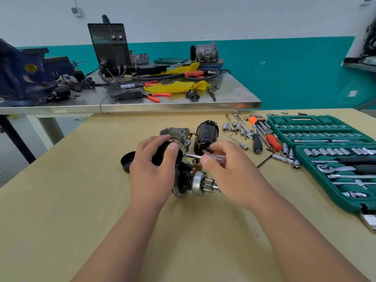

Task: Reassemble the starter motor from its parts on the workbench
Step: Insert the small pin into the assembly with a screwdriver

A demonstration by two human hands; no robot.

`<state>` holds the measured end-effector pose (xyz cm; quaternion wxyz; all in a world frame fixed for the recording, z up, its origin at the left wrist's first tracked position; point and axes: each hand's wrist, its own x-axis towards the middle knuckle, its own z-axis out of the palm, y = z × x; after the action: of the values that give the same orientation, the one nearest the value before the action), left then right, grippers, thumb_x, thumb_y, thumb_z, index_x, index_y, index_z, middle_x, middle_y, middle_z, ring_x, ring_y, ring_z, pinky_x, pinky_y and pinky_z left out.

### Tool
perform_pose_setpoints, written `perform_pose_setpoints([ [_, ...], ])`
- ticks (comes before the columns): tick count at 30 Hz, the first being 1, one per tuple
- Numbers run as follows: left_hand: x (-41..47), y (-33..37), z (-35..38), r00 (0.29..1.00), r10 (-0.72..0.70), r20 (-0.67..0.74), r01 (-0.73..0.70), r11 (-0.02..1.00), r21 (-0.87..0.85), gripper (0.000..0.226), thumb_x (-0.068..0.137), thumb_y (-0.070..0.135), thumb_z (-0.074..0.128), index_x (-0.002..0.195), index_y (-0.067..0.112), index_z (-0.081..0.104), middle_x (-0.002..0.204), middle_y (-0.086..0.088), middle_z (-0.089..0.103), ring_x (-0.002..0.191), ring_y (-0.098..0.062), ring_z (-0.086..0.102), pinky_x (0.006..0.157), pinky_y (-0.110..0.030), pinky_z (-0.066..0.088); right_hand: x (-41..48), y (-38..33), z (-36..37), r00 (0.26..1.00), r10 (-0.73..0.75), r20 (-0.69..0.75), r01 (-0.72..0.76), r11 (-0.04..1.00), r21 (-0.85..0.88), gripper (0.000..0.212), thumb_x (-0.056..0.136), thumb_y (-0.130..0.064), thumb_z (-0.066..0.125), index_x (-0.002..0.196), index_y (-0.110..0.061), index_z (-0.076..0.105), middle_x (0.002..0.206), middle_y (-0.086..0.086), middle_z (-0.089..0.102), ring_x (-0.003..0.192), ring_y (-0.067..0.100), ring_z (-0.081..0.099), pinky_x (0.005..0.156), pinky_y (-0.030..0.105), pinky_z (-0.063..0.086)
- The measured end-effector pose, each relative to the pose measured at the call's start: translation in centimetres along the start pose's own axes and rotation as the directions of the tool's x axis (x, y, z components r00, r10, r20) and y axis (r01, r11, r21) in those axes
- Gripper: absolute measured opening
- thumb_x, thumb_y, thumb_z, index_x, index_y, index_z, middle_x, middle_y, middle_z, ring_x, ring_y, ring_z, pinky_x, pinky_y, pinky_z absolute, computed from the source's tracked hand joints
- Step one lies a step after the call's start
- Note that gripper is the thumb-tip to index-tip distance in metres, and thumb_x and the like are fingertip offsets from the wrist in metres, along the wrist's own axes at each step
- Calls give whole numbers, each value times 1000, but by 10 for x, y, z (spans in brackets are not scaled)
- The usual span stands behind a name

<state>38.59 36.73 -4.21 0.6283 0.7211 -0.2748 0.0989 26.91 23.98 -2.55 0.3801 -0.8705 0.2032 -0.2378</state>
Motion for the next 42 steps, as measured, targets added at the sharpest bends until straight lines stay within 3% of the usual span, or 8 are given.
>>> perform_pose_setpoints([
  [3, -1, 1, 0, 1000, 10, 2, -10, 1000, -12, 24, 81, 51, 54, 102, 46, 65, 114, 23, 60, 108, 11, 54, 83, -11, 40, 0, 4, -6, 994, 7, 112, -19, 994, 109, 22, 98, -30, 50, 112, -40, 36, 112, -19, 48, 80, -11, 55, 55, 6, 43],
  [8, -3, 3, 2, 999, 48, 16, -48, 999, 9, 26, 77, 60, 49, 98, 52, 62, 115, 24, 58, 110, 10, 53, 83, -9, 40, 0, -2, -13, 991, -116, -61, 116, 993, 2, 14, 92, -30, 62, 90, -42, 55, 96, -22, 55, 85, -7, 55, 64, 8, 39],
  [11, 0, 1, 1, 999, 37, 18, -37, 999, -2, 20, 79, 55, 51, 97, 53, 61, 114, 23, 59, 108, 11, 53, 83, -10, 40, -1, -1, -9, 983, -167, -74, 162, 984, -79, 10, 91, -34, 61, 99, -40, 57, 99, -21, 54, 89, -4, 53, 68, 10, 37],
  [15, 1, -1, -2, 1000, 11, 28, -10, 999, -48, 15, 82, 45, 53, 93, 51, 61, 112, 21, 61, 106, 7, 56, 86, -15, 44, 2, -2, -10, 970, -225, 90, 239, 946, -219, 22, 98, -30, 52, 120, -31, 51, 114, -18, 43, 97, -3, 43, 79, 13, 38],
  [19, 0, 2, 2, 998, 28, 58, -26, 999, -46, 15, 83, 43, 52, 93, 50, 60, 112, 22, 57, 107, 11, 52, 83, -2, 38, 3, -2, -16, 964, -238, 120, 261, 935, -241, 22, 99, -29, 50, 121, -27, 51, 111, -16, 43, 95, -3, 41, 77, 11, 35],
  [28, -2, 10, 8, 991, 114, 76, -114, 993, -13, 20, 85, 32, 60, 91, 51, 60, 105, 26, 54, 103, 15, 51, 81, 2, 34, -4, 4, -18, 986, -146, 78, 157, 973, -169, 16, 99, -32, 50, 115, -31, 50, 104, -21, 46, 90, -8, 46, 73, 5, 34],
  [36, -2, 10, 11, 989, 132, 60, -132, 991, 6, 16, 80, 35, 58, 90, 48, 60, 104, 24, 54, 101, 16, 51, 81, 1, 35, -7, 6, -9, 1000, -3, 14, 3, 998, 61, 10, 98, -34, 53, 103, -42, 48, 100, -25, 55, 91, -13, 51, 61, 4, 40],
  [42, -2, 9, 12, 992, 120, 37, -120, 993, 9, 16, 76, 44, 57, 90, 52, 58, 105, 29, 55, 102, 17, 50, 81, 2, 34, 9, 33, -35, 998, 50, 32, -51, 999, 7, 16, 94, -32, 60, 96, -47, 56, 97, -26, 61, 89, -11, 57, 75, 11, 43],
])
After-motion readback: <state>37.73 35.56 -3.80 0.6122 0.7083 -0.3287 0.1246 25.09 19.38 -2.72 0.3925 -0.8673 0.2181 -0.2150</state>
